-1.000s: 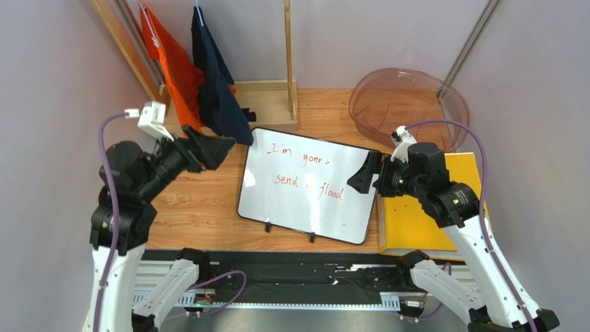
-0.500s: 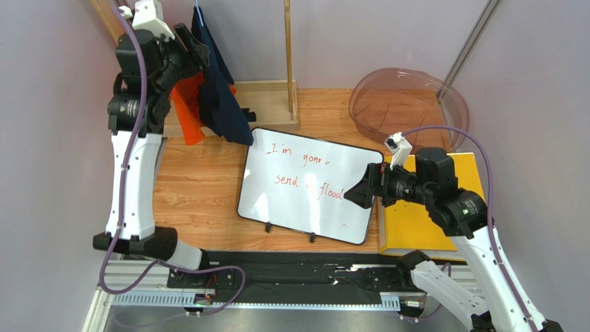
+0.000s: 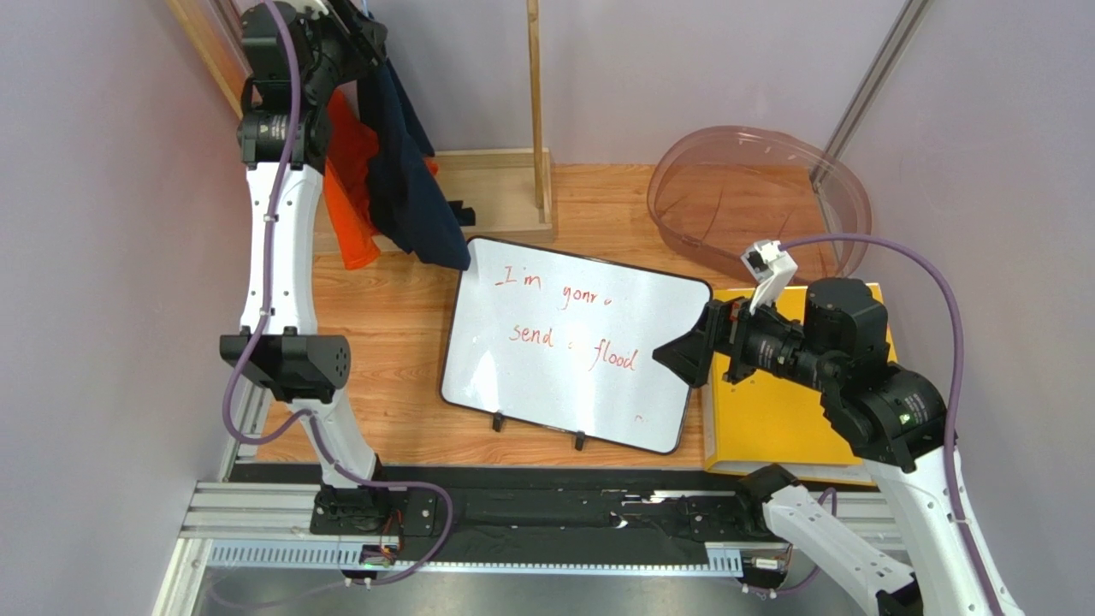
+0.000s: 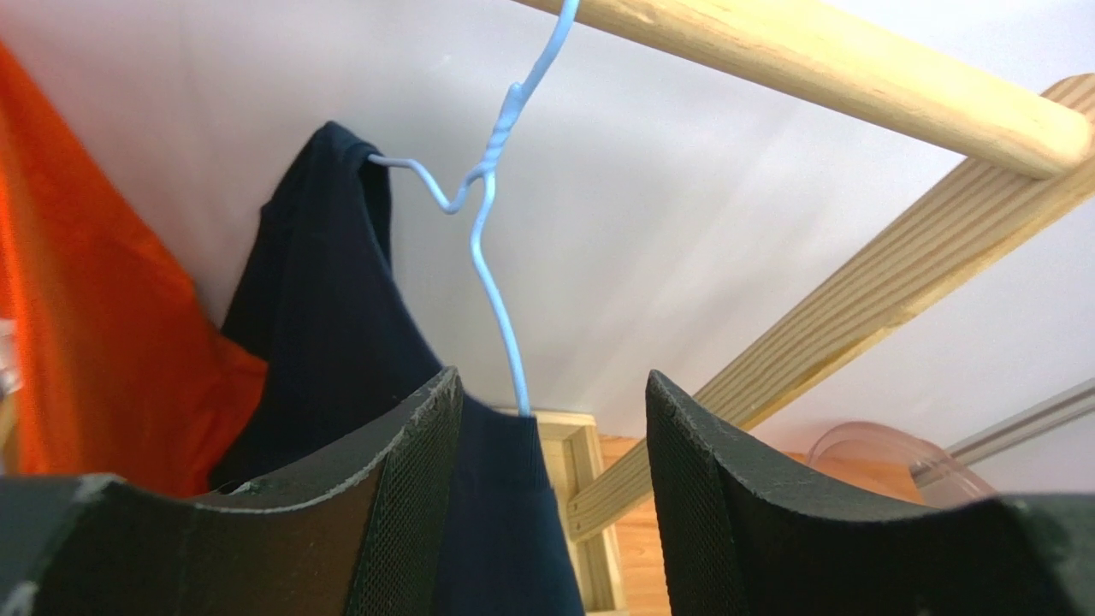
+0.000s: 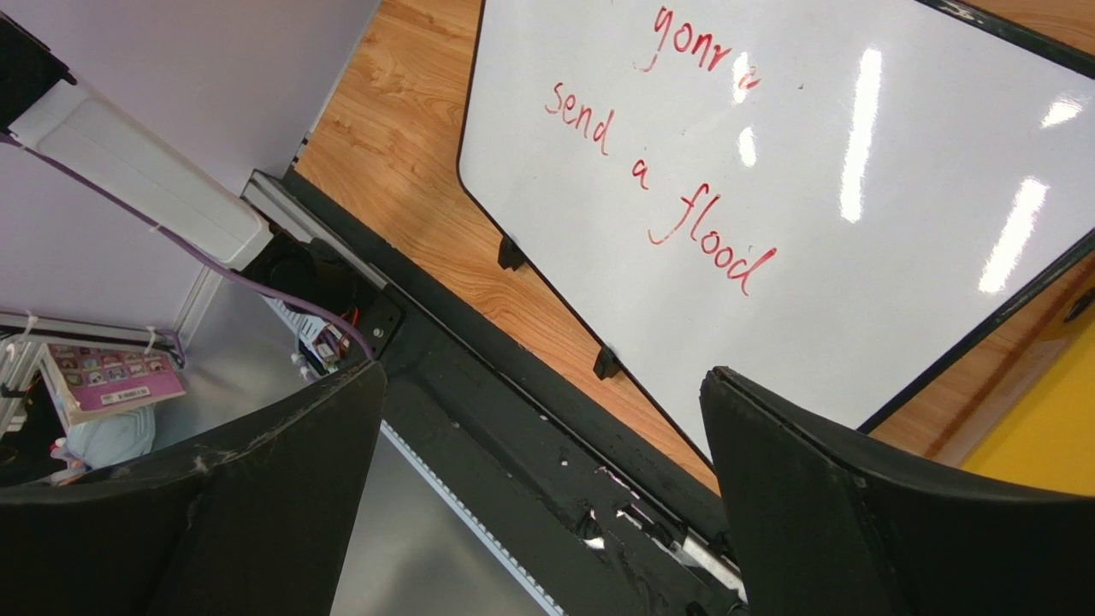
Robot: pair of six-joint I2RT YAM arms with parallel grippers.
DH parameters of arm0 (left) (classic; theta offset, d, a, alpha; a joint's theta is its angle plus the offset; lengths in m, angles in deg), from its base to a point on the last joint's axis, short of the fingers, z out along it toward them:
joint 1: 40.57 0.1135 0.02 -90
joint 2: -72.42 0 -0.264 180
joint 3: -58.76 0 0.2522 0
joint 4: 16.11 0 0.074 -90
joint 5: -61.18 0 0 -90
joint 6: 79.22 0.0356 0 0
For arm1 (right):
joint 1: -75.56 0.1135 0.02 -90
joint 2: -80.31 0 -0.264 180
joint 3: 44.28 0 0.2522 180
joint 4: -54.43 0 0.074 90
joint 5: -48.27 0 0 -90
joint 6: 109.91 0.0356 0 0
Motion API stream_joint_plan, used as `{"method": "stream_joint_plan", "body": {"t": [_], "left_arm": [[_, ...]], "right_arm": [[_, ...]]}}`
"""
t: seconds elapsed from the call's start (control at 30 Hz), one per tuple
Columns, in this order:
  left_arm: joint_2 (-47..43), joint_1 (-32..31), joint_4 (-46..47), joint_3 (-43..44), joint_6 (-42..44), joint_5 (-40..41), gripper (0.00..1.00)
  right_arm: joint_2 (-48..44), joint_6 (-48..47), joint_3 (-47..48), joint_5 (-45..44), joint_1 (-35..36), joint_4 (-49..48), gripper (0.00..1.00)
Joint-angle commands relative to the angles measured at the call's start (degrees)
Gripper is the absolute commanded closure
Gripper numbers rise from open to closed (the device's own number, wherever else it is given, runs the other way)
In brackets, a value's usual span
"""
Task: Remove the t-shirt from the hanger
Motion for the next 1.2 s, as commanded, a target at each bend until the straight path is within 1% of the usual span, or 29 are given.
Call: {"method": "stream_joint_plan", "body": {"t": [0.0,0.1,0.27,0.37,0.47,0.5,0.53,0.57,0.6,0.63,0.67,0.73,0.87,0.97,1.17], "left_arm": [[1.9,0.0,8.0,3.0,-2.2,0.4,0.41],[3.6,0.0,9.9,3.0,-3.0,1.5,0.41],[6.0,0.0,11.3,2.7,-5.5,2.0,0.45],[7.5,0.0,12.4,2.9,-6.7,0.1,0.51],[8.8,0.0,12.6,3.8,-7.4,-1.3,0.6],[8.9,0.0,12.7,4.3,-7.6,-2.0,0.65],[9.0,0.0,12.8,4.2,-7.7,-2.1,0.67],[9.0,0.0,13.1,4.2,-8.0,-2.5,0.7],[9.0,0.0,13.2,4.3,-8.3,-3.1,0.78],[8.9,1.3,13.0,4.4,-8.7,-3.5,0.87],[8.7,1.6,12.9,4.5,-9.4,-3.5,0.9],[8.0,2.4,12.9,4.4,-10.0,-4.1,1.0],[6.7,3.7,12.8,5.3,-11.0,-5.8,1.0],[6.0,4.3,10.7,7.3,-10.9,-7.5,1.0],[2.4,5.2,8.4,7.3,-10.2,-10.1,1.0]], "right_arm": [[-0.5,-1.2,2.7,-2.8,0.2,1.3,0.0],[-1.3,-1.2,3.6,-4.3,0.3,2.5,0.0],[-2.2,-1.1,4.2,-6.7,0.2,3.4,0.0],[-2.3,-1.1,4.1,-7.2,0.2,3.4,0.0],[-2.1,-0.4,3.9,-7.4,0.2,3.4,0.0],[-2.1,-0.2,3.8,-7.4,0.1,3.4,0.0],[-2.2,0.0,3.8,-7.5,0.2,3.4,0.0],[-2.3,0.1,3.8,-7.5,0.2,3.4,0.0],[-2.3,0.2,3.8,-7.7,0.2,3.4,0.0],[-2.4,0.4,4.0,-7.8,0.2,3.4,0.0],[-2.6,0.5,4.0,-7.9,0.2,3.4,0.0],[-2.7,0.7,4.0,-8.1,0.0,3.4,0.0],[-3.3,0.9,3.5,-8.1,0.1,3.4,0.0],[-3.5,0.7,3.4,-8.2,0.2,3.2,0.0],[-3.4,0.4,3.3,-7.4,0.2,3.1,0.0]]}}
